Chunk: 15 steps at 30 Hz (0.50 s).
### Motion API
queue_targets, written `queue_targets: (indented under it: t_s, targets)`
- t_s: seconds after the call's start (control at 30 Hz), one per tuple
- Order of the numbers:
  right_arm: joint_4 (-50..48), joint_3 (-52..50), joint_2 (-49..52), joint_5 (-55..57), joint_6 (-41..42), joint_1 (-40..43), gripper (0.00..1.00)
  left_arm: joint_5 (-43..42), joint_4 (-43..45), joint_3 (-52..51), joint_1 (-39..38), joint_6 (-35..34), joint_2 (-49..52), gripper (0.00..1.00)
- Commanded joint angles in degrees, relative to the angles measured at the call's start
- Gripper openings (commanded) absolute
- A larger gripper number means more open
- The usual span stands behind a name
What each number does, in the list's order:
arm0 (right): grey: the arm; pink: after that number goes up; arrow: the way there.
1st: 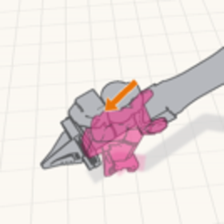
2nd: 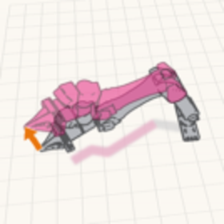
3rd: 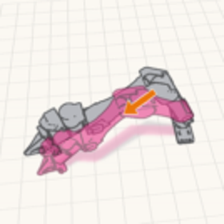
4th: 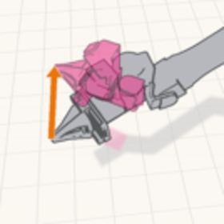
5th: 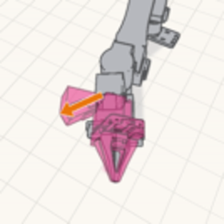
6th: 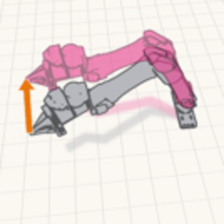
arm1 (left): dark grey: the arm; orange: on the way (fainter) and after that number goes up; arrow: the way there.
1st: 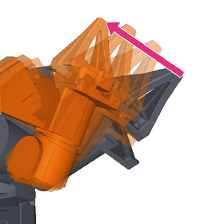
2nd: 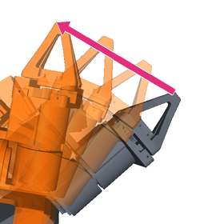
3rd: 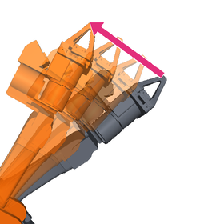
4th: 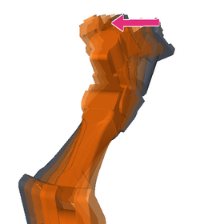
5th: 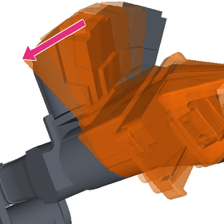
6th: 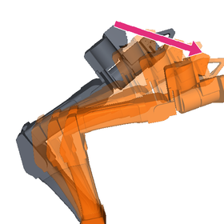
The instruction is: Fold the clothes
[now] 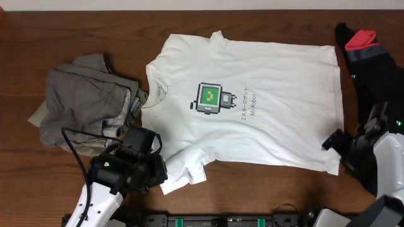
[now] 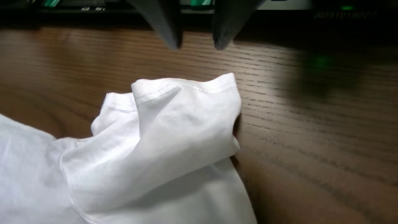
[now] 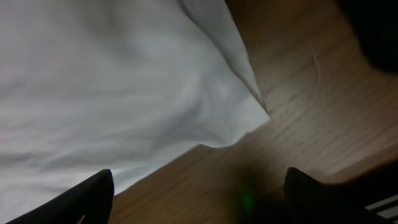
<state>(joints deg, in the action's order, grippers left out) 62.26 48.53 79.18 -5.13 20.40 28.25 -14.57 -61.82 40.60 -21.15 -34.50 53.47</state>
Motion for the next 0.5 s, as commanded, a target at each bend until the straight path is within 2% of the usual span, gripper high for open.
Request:
queue_targets:
  t_s: [0.0, 0.07, 0.23, 0.37, 0.47]
  targets:
    - [-1.5, -3.3, 0.6, -0.2, 1.9, 1.6, 0.88, 1.1, 0.2, 0.6, 0.3, 1.3, 0.0, 0.21]
    - [-3.7, -5.4, 0.6, 0.0, 1.9, 2.3, 0.93, 1.1, 0.9, 0.6, 0.3, 1.3, 0.0, 0.22]
    - [-11.5, -11.1, 0.6, 0.1, 5.2, 3.9, 0.93, 1.1, 2.1, 0.6, 0.3, 1.4, 0.0, 0.25]
    - [-17.2, -14.5, 0.6, -0.8, 7.3, 4.6, 0.81, 0.1, 2.4, 0.6, 0.3, 4.3, 0.0, 0.25]
    - [-20.1, -15.6, 0.6, -1.8, 8.3, 4.6, 0.64, 0.0, 2.3, 0.6, 0.3, 6.8, 0.0, 0.26]
